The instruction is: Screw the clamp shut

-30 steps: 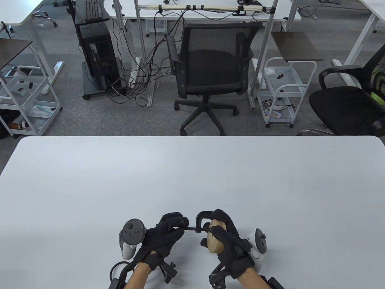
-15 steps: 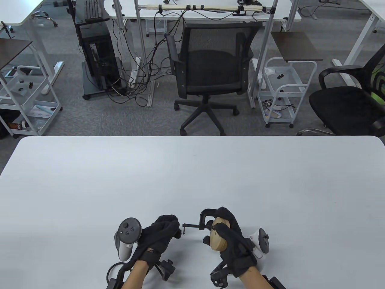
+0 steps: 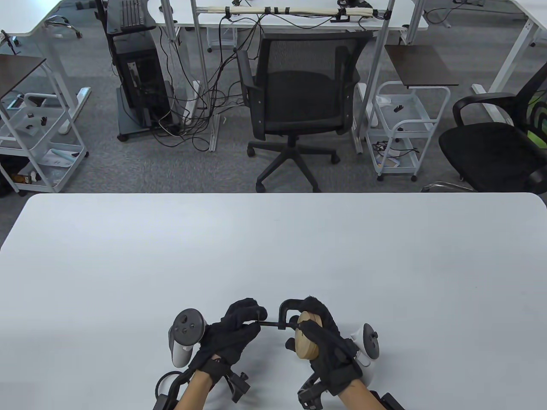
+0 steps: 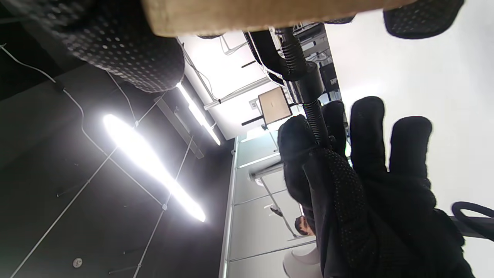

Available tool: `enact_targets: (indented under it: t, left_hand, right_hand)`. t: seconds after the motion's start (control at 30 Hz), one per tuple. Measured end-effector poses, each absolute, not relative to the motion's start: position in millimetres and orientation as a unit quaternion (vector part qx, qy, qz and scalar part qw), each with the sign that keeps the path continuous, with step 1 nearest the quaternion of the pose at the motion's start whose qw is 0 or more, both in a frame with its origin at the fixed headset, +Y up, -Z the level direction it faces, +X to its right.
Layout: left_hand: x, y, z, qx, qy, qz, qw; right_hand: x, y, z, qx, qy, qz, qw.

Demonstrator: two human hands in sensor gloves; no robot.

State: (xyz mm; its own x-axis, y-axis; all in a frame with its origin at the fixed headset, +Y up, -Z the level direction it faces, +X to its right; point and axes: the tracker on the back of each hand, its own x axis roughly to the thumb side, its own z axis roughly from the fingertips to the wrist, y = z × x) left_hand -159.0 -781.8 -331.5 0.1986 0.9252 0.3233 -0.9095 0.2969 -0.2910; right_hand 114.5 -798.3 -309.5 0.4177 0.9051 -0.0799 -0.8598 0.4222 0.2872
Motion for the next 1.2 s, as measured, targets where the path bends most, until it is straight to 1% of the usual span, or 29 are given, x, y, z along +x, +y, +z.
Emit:
enact_targets:
  t: [0.07,0.17,0.3,0.4,0.47,0.57,0.63,0.67,0.7,0.73,0.8,0.83,0.93,1.07,1.2]
  left_hand:
    - [-160.1,-782.2,-331.1,-0.01,-0.217,0.579,0.786]
    - [-159.7,-782.7,-331.4,-0.021,-0.216,0.588,0.779]
    - [-159.2,-784.1,-330.9,-0.029,-0.213,0.581,0.785]
    - [-160.8,-785.9,-331.2,-0.02,-0.205,0.585,0.785]
    - [-162.5,-785.8,-330.4,-0.016,-0.185,0.578,0.795]
    - [-167.3,-788.4,-328.3,0.019,-0.12,0.56,0.82]
    - [-165.7,-791.5,-330.9,-0.017,-0.13,0.562,0.817]
    - [-163.3,-794.4,-331.7,-0.069,-0.144,0.569,0.807]
    - [-161.4,-797.0,-332.3,-0.095,-0.162,0.583,0.791]
    - [-160.0,-798.2,-333.0,-0.1,-0.169,0.595,0.779]
    - [-157.5,-799.9,-332.9,-0.094,-0.16,0.627,0.756]
    - [-156.5,-800.0,-332.6,-0.087,-0.161,0.631,0.754]
    - [-154.9,-796.1,-332.1,-0.075,-0.181,0.626,0.755]
    - [-155.9,-786.6,-331.0,-0.02,-0.207,0.614,0.761]
    - [-155.8,-785.8,-330.7,-0.023,-0.209,0.608,0.766]
  right_hand:
    - [114.3,-798.7,-309.3,0.099,0.112,0.529,0.836]
    - [114.5,-799.2,-310.0,0.098,0.115,0.526,0.837]
    - [114.6,-798.7,-309.6,0.093,0.107,0.528,0.837]
    - [116.5,-797.3,-309.7,0.091,0.094,0.53,0.838]
    - [117.5,-796.2,-309.9,0.09,0.092,0.527,0.84]
    - [118.5,-795.5,-309.8,0.092,0.09,0.523,0.842]
    - [117.3,-795.4,-310.4,0.1,0.095,0.523,0.841]
    - [116.0,-795.2,-310.4,0.105,0.099,0.525,0.839]
    - [115.1,-795.3,-310.2,0.108,0.099,0.529,0.836]
    - [114.8,-795.5,-310.1,0.109,0.099,0.532,0.834]
    - [113.8,-796.5,-310.2,0.11,0.105,0.533,0.832]
    - [113.4,-796.6,-309.9,0.112,0.108,0.532,0.832]
    - [112.8,-797.0,-309.1,0.109,0.104,0.538,0.829]
    - [112.8,-797.4,-308.9,0.105,0.111,0.534,0.832]
    - [112.5,-797.0,-308.4,0.101,0.115,0.53,0.834]
